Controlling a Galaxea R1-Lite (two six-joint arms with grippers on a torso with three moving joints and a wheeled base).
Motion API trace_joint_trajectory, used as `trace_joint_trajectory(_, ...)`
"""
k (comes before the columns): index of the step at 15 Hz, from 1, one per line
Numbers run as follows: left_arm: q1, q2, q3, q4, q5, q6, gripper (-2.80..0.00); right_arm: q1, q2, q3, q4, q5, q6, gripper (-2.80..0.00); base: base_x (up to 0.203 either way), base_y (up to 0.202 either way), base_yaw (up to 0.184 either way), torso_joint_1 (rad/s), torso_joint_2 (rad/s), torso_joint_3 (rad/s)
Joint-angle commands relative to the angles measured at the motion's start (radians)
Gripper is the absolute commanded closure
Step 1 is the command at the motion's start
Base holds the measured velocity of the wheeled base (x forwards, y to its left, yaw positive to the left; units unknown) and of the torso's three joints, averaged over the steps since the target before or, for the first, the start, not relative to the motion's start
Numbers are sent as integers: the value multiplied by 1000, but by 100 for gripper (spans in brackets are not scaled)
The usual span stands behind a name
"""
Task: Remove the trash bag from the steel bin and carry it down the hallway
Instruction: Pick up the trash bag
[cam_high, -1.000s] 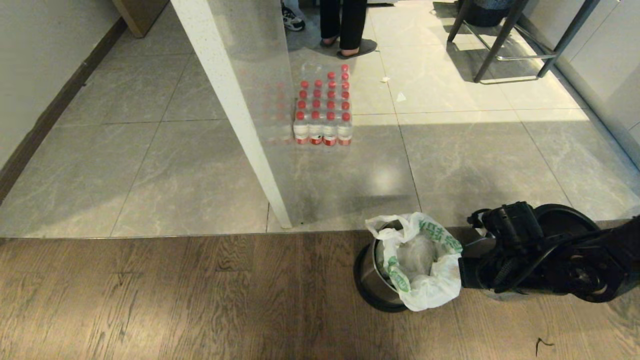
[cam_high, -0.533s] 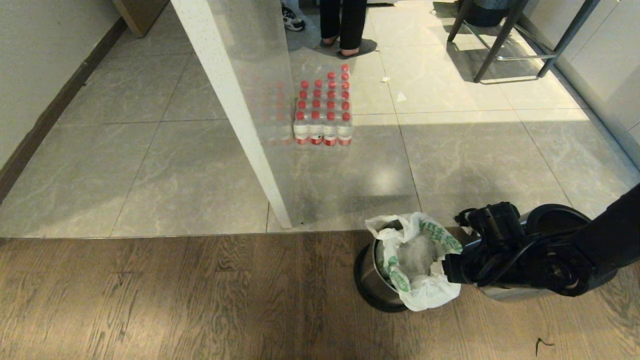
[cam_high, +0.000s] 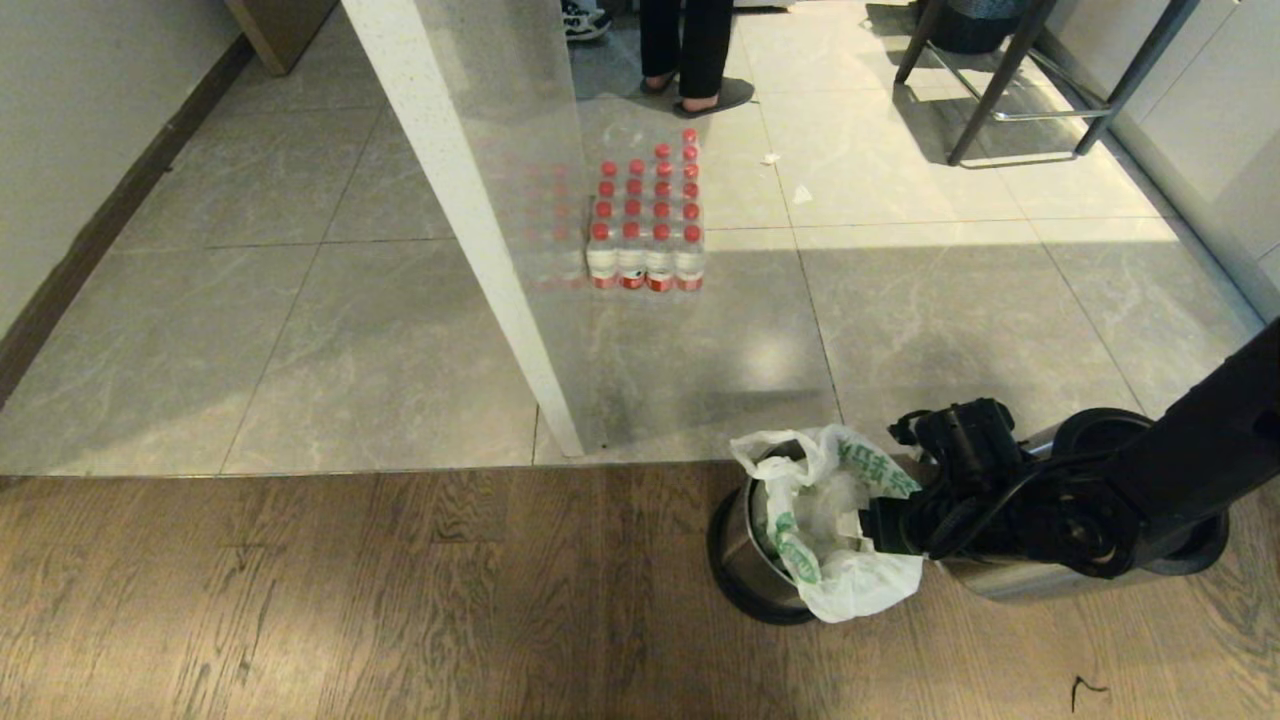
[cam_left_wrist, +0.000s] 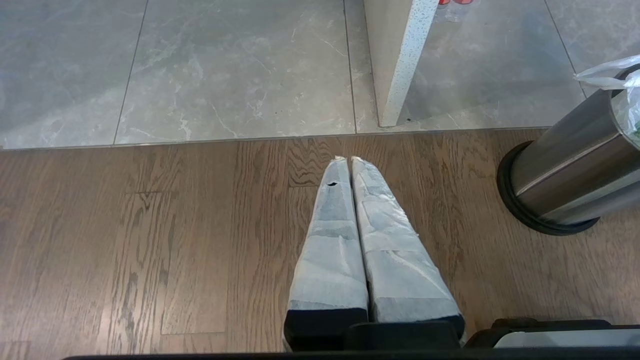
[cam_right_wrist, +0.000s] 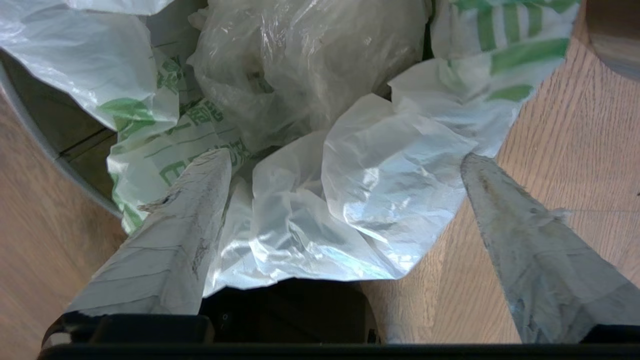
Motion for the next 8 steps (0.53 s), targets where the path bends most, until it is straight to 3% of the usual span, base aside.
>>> trace_joint_trajectory(1, 0, 0, 0, -1, 0, -1, 0, 2, 26, -15, -5, -1, 0, -280, 0, 0, 0, 0, 0, 0)
trace_joint_trajectory(8, 0, 0, 0, -1, 0, -1, 0, 21, 130, -79, -76, -4, 0, -280, 0, 0, 0, 0, 0, 0)
